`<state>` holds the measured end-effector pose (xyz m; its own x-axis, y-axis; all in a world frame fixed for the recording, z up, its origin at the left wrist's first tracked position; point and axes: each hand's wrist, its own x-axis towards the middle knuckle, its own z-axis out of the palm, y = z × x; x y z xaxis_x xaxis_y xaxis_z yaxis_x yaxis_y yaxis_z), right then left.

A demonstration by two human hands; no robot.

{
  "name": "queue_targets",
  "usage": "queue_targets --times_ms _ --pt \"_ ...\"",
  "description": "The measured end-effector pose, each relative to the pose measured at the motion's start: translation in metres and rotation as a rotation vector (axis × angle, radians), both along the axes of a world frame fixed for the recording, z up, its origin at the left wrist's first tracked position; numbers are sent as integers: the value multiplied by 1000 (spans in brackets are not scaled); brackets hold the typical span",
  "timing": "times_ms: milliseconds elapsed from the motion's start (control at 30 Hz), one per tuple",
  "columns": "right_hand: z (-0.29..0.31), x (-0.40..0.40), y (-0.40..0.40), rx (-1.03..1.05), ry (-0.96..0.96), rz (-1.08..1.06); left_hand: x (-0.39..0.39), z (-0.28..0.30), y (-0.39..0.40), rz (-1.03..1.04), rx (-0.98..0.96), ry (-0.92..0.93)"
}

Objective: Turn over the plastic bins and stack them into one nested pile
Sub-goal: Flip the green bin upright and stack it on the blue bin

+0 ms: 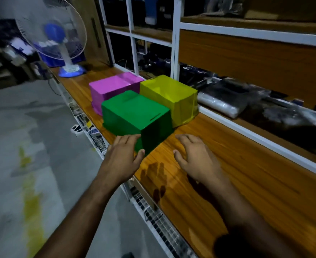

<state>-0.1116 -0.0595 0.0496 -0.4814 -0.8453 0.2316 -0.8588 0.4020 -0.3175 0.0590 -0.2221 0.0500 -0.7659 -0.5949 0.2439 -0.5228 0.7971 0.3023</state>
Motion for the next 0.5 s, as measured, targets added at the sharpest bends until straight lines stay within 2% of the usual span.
queue_targets --times_ms 133,267,500 --pt "-3 -12 -73 8 12 -7 -33 -6 -79 -58 15 4" --pt "-12 -13 -145 31 45 -90 -68 -17 -161 -202 28 -19" --pt "-31 5 -237 174 98 -219 -102 -30 -243 -445 47 -41"
